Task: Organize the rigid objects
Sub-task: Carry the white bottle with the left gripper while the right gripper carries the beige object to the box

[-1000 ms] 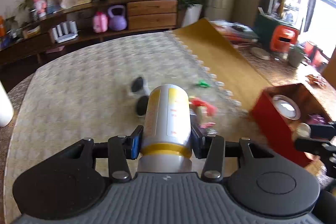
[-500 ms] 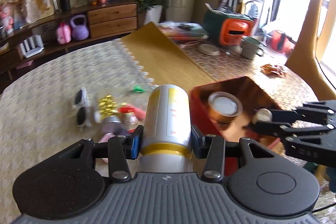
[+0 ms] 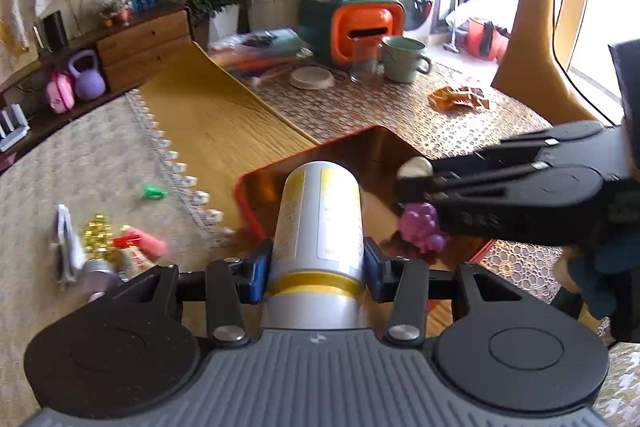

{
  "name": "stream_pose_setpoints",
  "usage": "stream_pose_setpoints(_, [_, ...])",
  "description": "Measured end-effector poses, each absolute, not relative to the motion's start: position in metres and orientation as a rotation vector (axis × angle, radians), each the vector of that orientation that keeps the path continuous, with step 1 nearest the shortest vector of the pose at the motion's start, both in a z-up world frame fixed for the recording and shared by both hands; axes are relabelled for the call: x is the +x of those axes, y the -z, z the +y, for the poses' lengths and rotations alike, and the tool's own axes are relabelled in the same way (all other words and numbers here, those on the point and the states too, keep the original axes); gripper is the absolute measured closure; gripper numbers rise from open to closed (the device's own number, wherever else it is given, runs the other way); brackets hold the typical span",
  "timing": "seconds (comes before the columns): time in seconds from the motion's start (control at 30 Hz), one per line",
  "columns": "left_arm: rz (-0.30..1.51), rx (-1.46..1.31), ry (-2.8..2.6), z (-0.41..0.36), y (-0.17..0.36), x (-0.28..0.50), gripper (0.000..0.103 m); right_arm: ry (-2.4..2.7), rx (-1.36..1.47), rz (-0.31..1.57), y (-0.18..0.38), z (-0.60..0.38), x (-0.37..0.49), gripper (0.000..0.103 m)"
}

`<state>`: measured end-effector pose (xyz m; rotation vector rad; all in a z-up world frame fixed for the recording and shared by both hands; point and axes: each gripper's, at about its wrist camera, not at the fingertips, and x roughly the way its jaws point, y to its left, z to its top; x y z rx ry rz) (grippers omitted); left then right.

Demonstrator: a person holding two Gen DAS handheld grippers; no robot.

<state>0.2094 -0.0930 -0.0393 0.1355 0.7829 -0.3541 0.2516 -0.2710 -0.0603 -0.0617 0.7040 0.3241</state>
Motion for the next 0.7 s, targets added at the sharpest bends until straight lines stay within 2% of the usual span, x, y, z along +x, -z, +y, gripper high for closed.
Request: stream_pose_setpoints(0.7, [0.936, 0.114, 0.361, -0.136, 0.089, 0.253, 0.058, -0.306, -0.121, 0.787, 0.093, -0.279, 0.302, 0.073])
